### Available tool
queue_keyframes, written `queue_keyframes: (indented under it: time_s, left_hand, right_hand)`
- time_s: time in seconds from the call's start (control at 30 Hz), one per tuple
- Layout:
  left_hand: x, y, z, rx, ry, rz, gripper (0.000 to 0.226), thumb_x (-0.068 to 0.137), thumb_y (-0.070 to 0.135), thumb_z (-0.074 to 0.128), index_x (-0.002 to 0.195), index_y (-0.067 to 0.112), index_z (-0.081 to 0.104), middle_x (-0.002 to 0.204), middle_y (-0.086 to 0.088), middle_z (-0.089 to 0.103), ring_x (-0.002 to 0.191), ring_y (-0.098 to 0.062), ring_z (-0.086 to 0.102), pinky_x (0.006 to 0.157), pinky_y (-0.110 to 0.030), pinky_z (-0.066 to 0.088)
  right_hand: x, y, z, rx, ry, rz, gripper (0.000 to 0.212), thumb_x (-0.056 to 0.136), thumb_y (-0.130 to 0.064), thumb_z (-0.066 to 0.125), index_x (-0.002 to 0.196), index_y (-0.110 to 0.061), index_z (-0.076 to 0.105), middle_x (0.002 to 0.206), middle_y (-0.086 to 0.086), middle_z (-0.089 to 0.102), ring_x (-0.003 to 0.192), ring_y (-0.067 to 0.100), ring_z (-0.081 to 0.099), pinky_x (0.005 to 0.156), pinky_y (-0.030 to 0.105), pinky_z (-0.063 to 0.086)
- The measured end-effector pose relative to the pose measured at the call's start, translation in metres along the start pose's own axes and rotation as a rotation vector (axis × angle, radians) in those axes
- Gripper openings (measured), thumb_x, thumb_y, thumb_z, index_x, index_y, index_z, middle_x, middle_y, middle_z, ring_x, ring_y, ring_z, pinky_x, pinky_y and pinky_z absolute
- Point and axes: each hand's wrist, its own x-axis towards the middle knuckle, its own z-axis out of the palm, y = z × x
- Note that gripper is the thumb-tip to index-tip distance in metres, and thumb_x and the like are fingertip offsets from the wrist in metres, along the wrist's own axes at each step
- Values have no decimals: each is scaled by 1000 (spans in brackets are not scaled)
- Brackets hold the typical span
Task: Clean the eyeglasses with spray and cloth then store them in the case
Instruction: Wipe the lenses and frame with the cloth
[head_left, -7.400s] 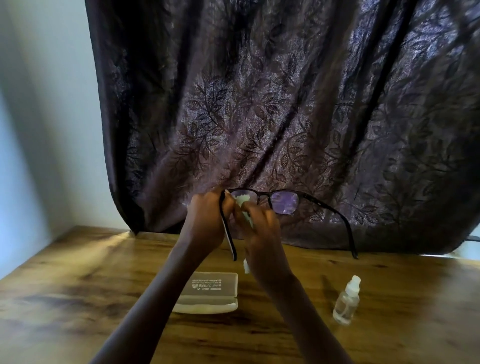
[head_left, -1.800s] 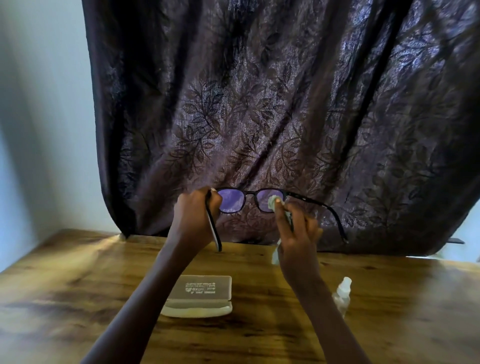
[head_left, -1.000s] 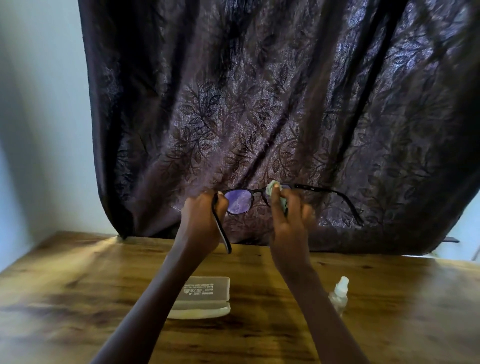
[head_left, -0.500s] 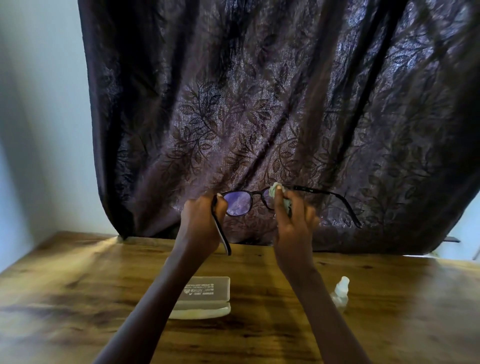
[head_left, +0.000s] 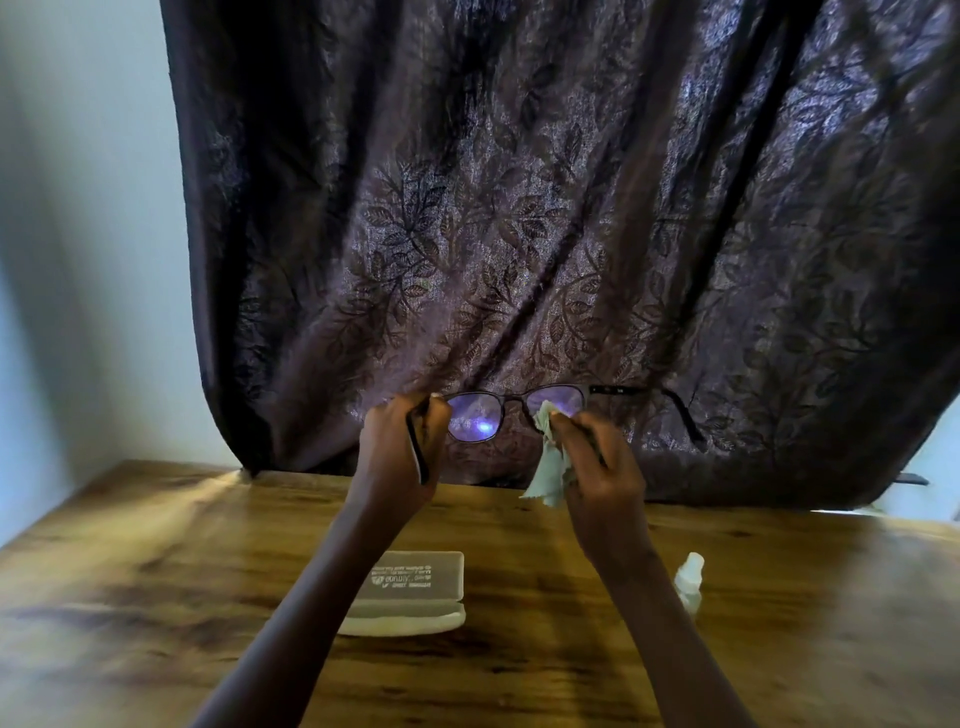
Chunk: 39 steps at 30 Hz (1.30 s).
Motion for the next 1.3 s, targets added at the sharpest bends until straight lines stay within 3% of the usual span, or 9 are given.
queue_keyframes:
  time_s: [0.17, 0.3, 0.43, 0.6, 0.7, 0.97, 1.07, 1.17, 1.3]
  left_hand:
    - [-2, 0, 1, -70, -29, -24, 44, 91, 27, 45, 48, 20, 33, 41, 9, 36, 43, -7, 44, 41, -14, 26]
    - [-4, 5, -8, -123, -76, 54, 27, 91, 22, 46, 65, 20, 44, 50, 3, 47, 46, -1, 50, 43, -8, 33]
    - [-7, 11, -10, -220, -26, 21, 34, 90, 27, 47, 76, -3, 52, 67, -25, 54, 62, -29, 52, 58, -35, 42]
    - [-14, 22, -5, -762, 11, -313, 12, 82, 14, 59, 87, 4, 62, 78, -21, 58, 76, -25, 55, 67, -23, 54]
    - [-21, 23, 2, -981, 49, -475, 30, 70, 19, 62, 92, -1, 63, 84, -17, 61, 84, -27, 56, 79, -32, 52]
    - [-27, 30, -4, -231, 222, -67, 11, 75, 13, 67, 76, 4, 71, 55, 0, 64, 51, -17, 61, 50, -34, 48]
    - [-31, 31, -8, -120, 197, 77, 11, 74, 11, 64, 75, 2, 70, 59, -16, 68, 59, -22, 62, 49, -32, 45]
    - [-39, 27, -9, -54, 102, 183, 8, 76, 4, 63, 72, 0, 69, 58, -12, 66, 63, -17, 58, 52, -28, 46]
    - [-44, 21, -5, -17, 59, 207, 9, 74, -7, 67, 69, 0, 66, 56, 0, 57, 58, -9, 51, 52, -17, 42]
  right_hand:
    - [8, 5, -6, 58, 91, 37, 25, 79, 1, 47, 85, 15, 67, 87, 31, 65, 80, 40, 66, 73, 40, 56]
    - [10, 2, -9, 129, 153, 126, 20, 75, 6, 54, 87, 17, 65, 87, 32, 66, 85, 36, 63, 91, 24, 40]
    - [7, -2, -7, 200, 171, 232, 24, 65, 17, 60, 88, 16, 66, 87, 31, 67, 90, 29, 56, 87, 25, 42]
    - [-11, -15, -1, 280, 180, 386, 21, 66, 11, 62, 87, 15, 66, 87, 28, 67, 88, 22, 58, 81, 21, 44]
    - [-25, -27, 4, 315, 205, 457, 15, 73, 1, 64, 82, 13, 66, 82, 19, 67, 80, 8, 58, 77, 7, 44]
    - [-65, -43, 9, 375, -43, 448, 20, 62, 17, 70, 73, 2, 70, 74, 13, 68, 70, 6, 60, 62, 15, 46]
    - [-74, -45, -3, 605, -70, 829, 25, 70, 9, 72, 79, -14, 69, 75, 3, 70, 69, 7, 64, 60, 16, 50]
    - [-71, -40, -20, 883, 6, 1254, 16, 76, -2, 68, 92, -3, 70, 81, 6, 72, 74, 16, 67, 60, 23, 52]
    - [-42, -39, -48, 1126, 169, 1316, 17, 75, -19, 60, 83, -14, 73, 71, -4, 73, 68, 4, 65, 60, 19, 54]
